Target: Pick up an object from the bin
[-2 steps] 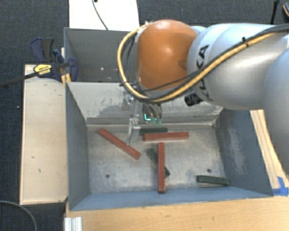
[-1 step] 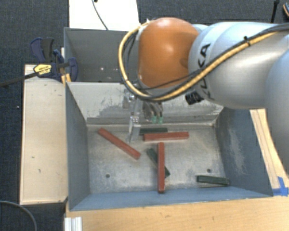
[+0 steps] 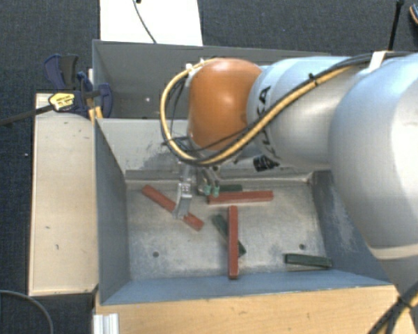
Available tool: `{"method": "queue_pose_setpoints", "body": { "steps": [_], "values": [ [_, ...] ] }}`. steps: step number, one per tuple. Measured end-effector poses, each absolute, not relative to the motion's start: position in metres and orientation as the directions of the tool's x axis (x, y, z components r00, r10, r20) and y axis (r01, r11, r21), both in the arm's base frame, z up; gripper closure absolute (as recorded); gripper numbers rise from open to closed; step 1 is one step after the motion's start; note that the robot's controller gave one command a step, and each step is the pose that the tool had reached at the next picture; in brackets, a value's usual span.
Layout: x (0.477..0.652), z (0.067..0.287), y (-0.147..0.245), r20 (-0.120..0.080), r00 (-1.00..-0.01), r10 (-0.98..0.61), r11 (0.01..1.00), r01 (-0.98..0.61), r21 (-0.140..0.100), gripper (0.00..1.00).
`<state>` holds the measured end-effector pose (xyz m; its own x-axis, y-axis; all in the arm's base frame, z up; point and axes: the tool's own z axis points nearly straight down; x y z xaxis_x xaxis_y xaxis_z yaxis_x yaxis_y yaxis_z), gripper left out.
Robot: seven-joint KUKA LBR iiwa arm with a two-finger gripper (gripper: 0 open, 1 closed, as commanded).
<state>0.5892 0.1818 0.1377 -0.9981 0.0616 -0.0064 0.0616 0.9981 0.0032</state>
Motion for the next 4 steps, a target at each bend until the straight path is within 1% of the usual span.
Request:
{"method": "queue_pose_setpoints", "body": {
  "steps": [1,2,3,4],
  "values": [
    [0.588,0.111,0.180,0.001,-0.996,0.091,0.996,0.091,0.001,0.00],
    [0.581,0.139,0.181,-0.005,-0.984,0.179,0.984,0.179,0.003,0.00],
    [0.578,0.071,0.182,-0.002,-0.974,0.229,0.974,0.229,0.002,0.00],
    [0.575,0.070,0.192,-0.002,-0.922,0.387,0.922,0.387,0.002,1.00]
  ]
}}
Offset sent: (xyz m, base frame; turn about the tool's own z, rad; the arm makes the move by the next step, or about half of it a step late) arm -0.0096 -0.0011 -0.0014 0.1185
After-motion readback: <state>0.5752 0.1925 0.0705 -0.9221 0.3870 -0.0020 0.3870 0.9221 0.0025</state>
